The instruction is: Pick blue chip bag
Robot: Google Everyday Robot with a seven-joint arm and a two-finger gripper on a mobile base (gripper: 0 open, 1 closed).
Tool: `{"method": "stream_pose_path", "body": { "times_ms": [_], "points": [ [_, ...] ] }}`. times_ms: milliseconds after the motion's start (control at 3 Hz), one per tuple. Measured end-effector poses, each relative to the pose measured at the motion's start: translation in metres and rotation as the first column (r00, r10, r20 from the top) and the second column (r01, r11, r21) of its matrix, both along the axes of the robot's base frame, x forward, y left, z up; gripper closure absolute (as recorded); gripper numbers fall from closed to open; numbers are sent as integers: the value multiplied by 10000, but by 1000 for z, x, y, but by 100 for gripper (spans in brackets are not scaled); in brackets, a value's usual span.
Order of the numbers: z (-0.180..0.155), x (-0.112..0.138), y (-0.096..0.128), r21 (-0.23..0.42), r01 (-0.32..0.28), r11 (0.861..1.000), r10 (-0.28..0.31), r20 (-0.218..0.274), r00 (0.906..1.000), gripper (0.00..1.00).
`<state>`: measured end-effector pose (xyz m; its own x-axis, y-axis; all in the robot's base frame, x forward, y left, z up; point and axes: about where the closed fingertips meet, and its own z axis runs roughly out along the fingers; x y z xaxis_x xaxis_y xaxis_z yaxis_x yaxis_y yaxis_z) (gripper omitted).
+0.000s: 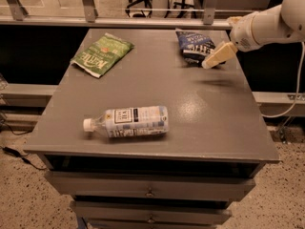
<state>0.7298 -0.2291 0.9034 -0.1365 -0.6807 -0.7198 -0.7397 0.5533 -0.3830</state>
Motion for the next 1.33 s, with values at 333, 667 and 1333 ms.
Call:
{"method": "stream_pose_path", "body": {
  "times_ms": [333,667,1333],
  "points": [
    [-19,21,14,352,60,9994,-54,-192,9998,0],
    [-37,35,30,553,102,9984,-72,-534,9985,13],
    [-36,36,33,770,165,9969,-117,-619,9980,67]
  ]
}}
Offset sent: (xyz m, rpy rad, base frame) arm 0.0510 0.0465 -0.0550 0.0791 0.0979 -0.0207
